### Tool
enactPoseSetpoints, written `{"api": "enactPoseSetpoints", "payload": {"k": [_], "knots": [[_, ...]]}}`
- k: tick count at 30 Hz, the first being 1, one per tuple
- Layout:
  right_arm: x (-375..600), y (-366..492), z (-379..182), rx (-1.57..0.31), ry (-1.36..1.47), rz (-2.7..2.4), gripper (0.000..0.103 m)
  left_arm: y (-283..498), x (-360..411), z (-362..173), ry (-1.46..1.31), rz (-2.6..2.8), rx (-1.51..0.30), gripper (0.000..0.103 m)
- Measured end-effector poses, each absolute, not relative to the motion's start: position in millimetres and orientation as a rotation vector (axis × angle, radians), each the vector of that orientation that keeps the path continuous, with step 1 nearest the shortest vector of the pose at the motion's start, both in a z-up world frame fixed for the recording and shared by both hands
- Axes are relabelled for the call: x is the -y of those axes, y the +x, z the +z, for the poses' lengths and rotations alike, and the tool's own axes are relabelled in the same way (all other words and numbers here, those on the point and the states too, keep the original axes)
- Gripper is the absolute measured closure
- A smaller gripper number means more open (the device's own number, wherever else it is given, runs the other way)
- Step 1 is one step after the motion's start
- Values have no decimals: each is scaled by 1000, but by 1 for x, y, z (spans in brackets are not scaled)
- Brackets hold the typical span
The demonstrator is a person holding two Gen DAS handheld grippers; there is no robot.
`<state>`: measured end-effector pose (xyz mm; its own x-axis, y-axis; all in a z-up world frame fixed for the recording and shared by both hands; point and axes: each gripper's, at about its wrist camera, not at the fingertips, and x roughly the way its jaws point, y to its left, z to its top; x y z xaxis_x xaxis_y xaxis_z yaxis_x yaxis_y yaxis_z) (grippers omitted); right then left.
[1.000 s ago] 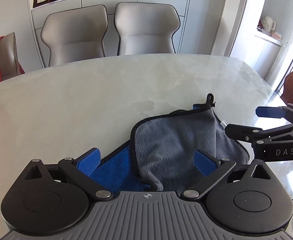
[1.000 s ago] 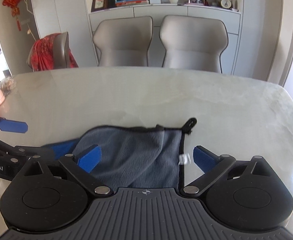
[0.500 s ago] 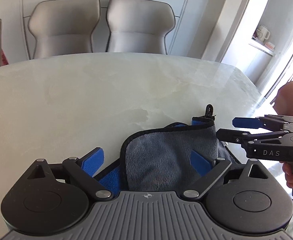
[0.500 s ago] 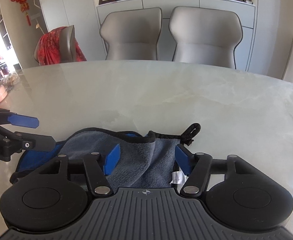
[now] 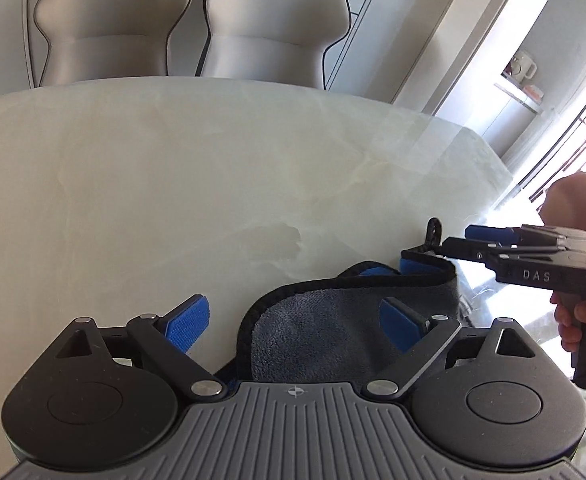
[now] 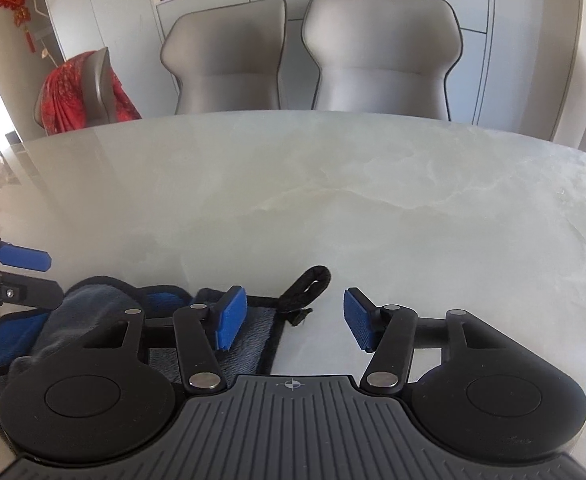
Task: Fold towel
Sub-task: 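Grasp the towel edge near the black loop with the left gripper while the right gripper grasps the adjacent edge, then lift and shake the towel open with both grippers, spreading it flat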
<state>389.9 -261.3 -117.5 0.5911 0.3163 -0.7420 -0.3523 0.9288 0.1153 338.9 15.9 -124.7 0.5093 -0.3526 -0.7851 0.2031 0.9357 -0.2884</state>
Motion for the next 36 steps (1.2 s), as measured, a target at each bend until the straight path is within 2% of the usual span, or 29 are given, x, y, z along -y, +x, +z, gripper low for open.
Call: {"api": "enactPoseSetpoints", "payload": {"k": [5,17,20,21,22,23,24,25,26,27,28,29,36], "knots": [[259,395,-124,-851,-47,382,48,345,-6,-134,-133,-388,-1006,22],[252,389,-139,-844,-71,390,48,351,-4,-142,-94,-346,-1029,20],[248,387,-141,-831,-93,406,48,350,0,-143,-65,-347,-1022,23],[247,386,-141,-829,-95,411,48,348,0,-142,-57,-356,-1015,25],[246,385,-141,-822,-94,430,51,347,1,-142,-49,-366,-1008,35],[245,383,-142,-814,-93,447,65,346,2,-141,-37,-376,-1005,47],[245,382,-142,-809,-93,459,71,346,3,-140,-24,-385,-1003,54],[244,380,-143,-802,-97,486,84,345,3,-140,-9,-396,-1002,72],[242,378,-144,-798,-100,510,91,344,2,-140,-9,-410,-1007,86],[240,377,-143,-792,-103,517,92,344,1,-140,-23,-417,-1007,87],[240,375,-143,-788,-105,522,96,342,-1,-138,-36,-418,-1002,94],[241,373,-141,-784,-104,527,96,340,-2,-135,-41,-419,-992,95],[269,340,-94,-675,22,559,96,308,-9,-90,-10,-440,-876,95]]}}
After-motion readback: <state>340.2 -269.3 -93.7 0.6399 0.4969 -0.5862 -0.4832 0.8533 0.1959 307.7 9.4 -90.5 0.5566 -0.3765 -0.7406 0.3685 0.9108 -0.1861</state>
